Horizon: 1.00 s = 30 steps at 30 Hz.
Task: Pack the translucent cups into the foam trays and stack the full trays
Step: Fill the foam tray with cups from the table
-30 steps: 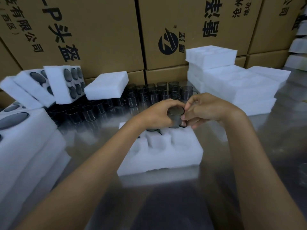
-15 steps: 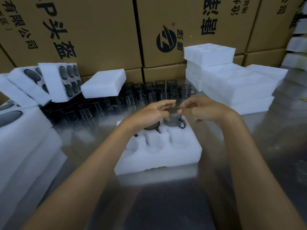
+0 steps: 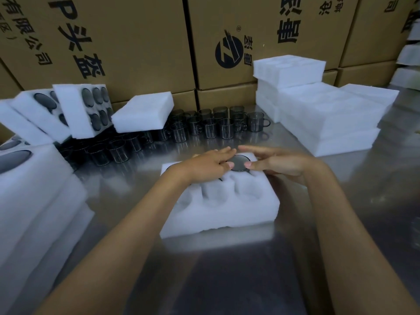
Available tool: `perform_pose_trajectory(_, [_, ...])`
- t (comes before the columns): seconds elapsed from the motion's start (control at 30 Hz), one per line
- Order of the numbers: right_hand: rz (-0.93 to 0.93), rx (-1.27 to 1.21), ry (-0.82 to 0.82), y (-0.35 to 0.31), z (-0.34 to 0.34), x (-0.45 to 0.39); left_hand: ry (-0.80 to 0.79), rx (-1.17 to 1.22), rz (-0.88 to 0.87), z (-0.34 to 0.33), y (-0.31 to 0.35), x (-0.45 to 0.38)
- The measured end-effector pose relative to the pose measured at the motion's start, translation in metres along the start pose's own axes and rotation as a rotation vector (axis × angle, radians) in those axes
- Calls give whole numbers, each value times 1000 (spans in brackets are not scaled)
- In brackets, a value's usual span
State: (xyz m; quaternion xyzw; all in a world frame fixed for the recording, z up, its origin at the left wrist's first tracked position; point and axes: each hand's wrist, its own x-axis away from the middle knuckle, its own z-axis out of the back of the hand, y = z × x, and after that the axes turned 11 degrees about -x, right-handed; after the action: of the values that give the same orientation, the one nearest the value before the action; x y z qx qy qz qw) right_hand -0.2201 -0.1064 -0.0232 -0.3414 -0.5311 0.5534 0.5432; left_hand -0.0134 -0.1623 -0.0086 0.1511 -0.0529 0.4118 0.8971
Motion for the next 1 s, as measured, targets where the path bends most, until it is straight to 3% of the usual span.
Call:
perform_pose_trajectory(0.1, [-20,-82,45,8,2,-8,-7,-8,19,3,2,-2])
perform_pose_trajectory(0.23, [70,-347,136,26,-5,-13,5,218,4,13,-8,-3])
perform_pose_trajectory(0.33, [204,-655,412,30,-14,-26,157,382,100,22,-28,-22])
perform_pose_trajectory(0.43, [219,-623,675,27,-20,-43,267,385,226,31,-49,-59])
perform_pose_trajectory(0.53, [206,-466,709,33,-22,-54,265,303,326,42,-63,-93])
perform_pose_trajectory(0.67, [226,-456,710,38,-18,-56,193,222,395,45,-69,-124])
perform_pose_trajectory(0.73, [222,-443,695,39,-17,-57,168,190,377,43,-71,-130])
perform_pose_trajectory(1.0, [215,-494,656,36,-14,-52,323,174,280,33,-79,-99])
